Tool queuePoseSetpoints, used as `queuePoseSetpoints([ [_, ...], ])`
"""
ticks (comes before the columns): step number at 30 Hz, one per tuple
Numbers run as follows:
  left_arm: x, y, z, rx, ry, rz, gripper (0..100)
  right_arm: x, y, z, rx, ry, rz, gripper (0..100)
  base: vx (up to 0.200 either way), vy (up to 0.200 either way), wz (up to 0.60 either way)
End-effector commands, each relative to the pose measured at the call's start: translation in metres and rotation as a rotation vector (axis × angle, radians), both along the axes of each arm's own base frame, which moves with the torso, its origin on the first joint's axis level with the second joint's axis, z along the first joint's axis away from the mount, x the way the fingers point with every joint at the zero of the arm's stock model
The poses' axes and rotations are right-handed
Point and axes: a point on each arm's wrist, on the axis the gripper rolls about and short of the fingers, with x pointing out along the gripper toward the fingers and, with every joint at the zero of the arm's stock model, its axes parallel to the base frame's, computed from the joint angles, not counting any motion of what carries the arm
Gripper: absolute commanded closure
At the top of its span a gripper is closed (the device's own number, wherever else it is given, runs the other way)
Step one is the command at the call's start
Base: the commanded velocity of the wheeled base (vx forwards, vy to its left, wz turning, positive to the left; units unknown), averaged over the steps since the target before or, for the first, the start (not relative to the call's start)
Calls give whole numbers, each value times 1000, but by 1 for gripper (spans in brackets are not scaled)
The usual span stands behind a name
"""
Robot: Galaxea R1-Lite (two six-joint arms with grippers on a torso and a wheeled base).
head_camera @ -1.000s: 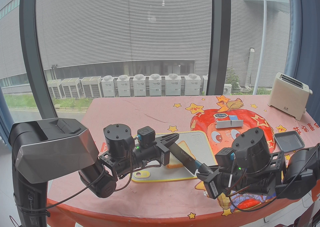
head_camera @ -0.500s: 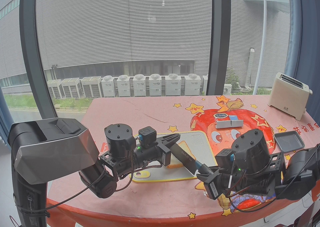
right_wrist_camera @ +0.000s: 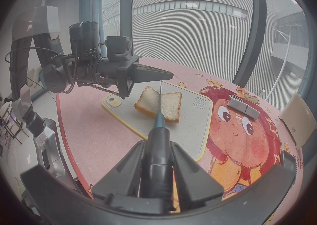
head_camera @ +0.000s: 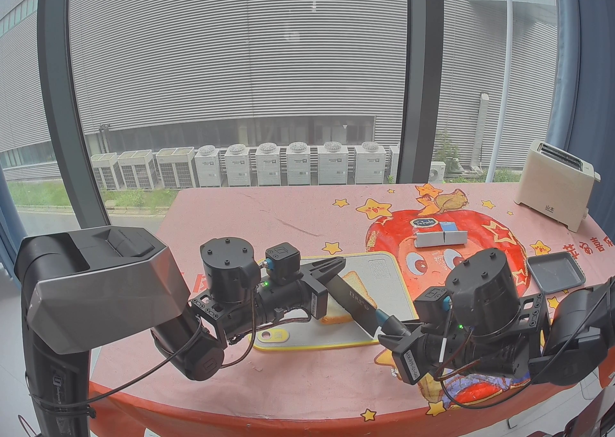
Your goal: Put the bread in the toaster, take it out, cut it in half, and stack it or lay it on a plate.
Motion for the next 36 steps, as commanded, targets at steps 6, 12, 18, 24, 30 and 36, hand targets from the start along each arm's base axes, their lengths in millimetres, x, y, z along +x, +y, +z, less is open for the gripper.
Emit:
queuePoseSetpoints([
  [6,-1,-1,2,-4,-5,-2,100,0,1,-3,-9,7,1,100,0,0,0],
  [12,0,2,-3,6,6,7,100,-1,1,5,18,-15,3,100,0,0,0],
  [18,1,2,2,-4,-8,7,100,-1,-1,-1,-7,4,2,100,0,0,0],
  [24,-1,3,17,-24,-34,5,100,0,1,-9,-30,23,4,100,0,0,0],
  [30,-2,4,11,-14,-20,7,100,0,0,-4,-12,8,3,100,0,0,0],
  [36,0,4,-3,6,10,11,100,0,0,3,10,-9,1,100,0,0,0],
])
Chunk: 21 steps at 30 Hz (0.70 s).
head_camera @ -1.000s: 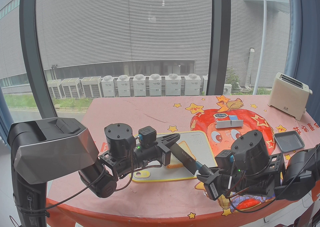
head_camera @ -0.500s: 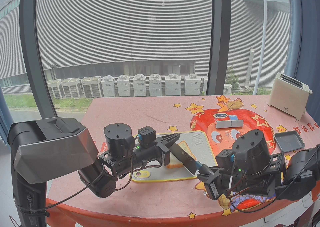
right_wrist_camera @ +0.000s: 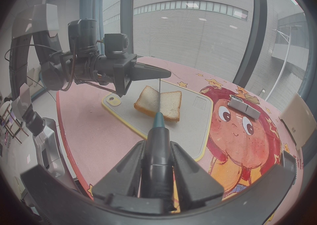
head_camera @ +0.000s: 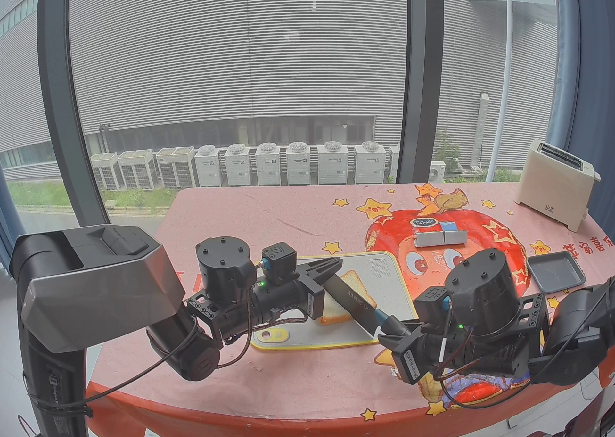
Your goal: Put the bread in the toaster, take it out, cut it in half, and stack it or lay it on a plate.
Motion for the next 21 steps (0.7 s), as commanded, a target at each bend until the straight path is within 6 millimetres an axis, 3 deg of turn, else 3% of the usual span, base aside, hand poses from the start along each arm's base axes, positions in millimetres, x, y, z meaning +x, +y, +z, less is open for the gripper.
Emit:
queuePoseSetpoints([
  [1,1,0,-8,13,18,1,100,0,0,4,13,-11,-1,100,0,0,0],
  [12,3,-1,-13,16,25,3,100,2,2,4,31,-27,-1,100,0,0,0],
  [21,4,-1,-1,-3,-3,3,100,5,5,-10,-8,7,-1,100,0,0,0],
])
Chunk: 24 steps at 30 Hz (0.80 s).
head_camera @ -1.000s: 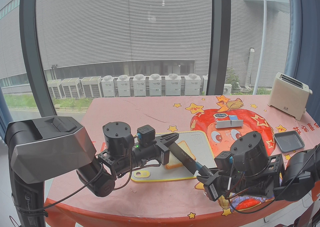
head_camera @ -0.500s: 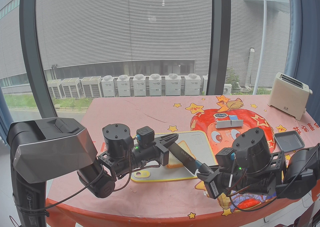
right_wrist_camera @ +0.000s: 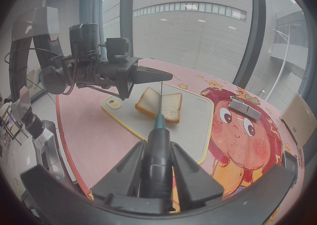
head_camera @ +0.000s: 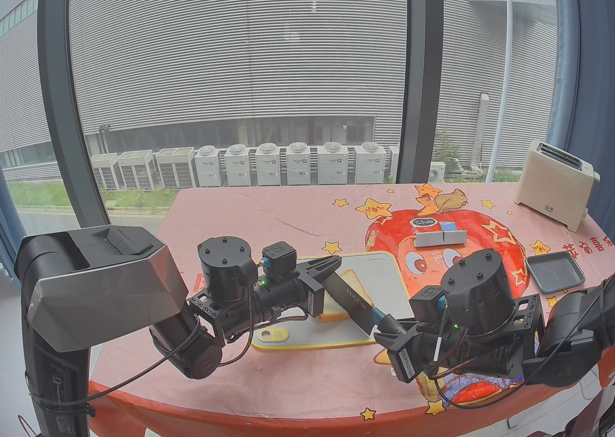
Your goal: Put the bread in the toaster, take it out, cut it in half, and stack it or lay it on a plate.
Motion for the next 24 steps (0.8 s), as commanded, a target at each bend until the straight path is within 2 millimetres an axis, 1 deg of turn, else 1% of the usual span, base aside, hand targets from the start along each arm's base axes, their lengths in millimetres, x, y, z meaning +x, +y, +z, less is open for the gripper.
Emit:
queuePoseSetpoints([
  [1,1,-1,6,-12,-16,-2,100,1,1,-7,-23,19,2,100,0,0,0],
  [7,0,0,10,-15,-21,-2,100,1,0,-2,-6,5,-1,100,0,0,0],
  [9,-1,0,6,-8,-11,-2,100,1,-3,6,18,-16,-9,100,0,0,0],
  [12,-1,1,1,0,0,1,100,0,-4,13,37,-33,-9,100,0,0,0],
  [16,-1,1,-4,7,12,1,100,1,-1,11,34,-29,-7,100,0,0,0],
  [24,-4,3,-7,18,29,1,100,3,-1,5,14,-13,-11,100,0,0,0],
])
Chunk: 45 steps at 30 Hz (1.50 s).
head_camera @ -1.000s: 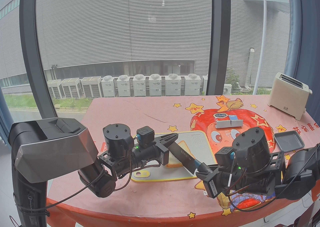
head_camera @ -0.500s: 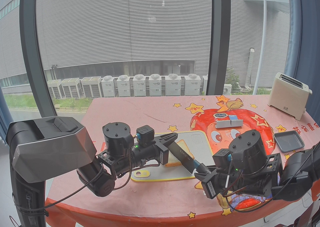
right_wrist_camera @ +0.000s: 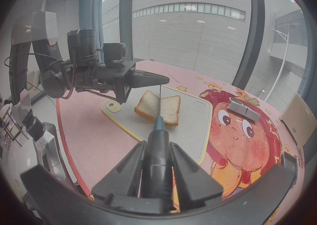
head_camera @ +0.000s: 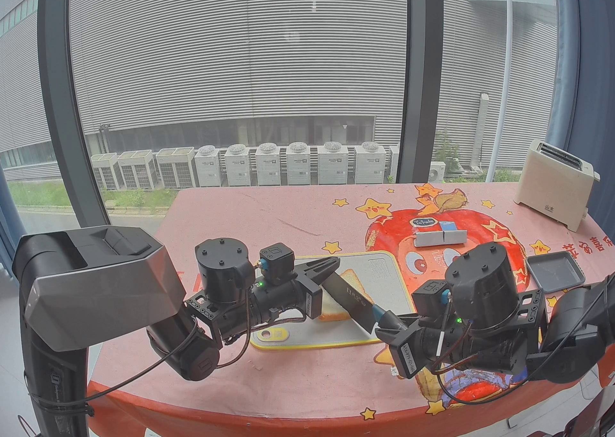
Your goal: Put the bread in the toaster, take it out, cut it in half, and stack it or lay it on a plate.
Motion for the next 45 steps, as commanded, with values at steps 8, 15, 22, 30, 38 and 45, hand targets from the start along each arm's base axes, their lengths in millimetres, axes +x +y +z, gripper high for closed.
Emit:
queuePoseSetpoints([
  [8,-3,2,-6,12,27,0,100,3,3,-14,-38,33,-2,100,0,0,0],
  [15,-2,1,0,1,8,0,100,4,4,-15,-38,35,0,100,0,0,0],
  [22,-5,2,15,-17,-20,-4,100,2,1,-7,-18,14,-1,100,0,0,0],
  [30,-5,3,7,-1,4,0,100,-1,-2,-1,-9,2,1,100,0,0,0],
  [38,-3,3,-13,28,47,3,100,1,2,-12,-35,27,3,100,0,0,0],
  [45,4,8,-9,16,31,24,100,3,4,-14,-36,31,2,100,0,0,0],
])
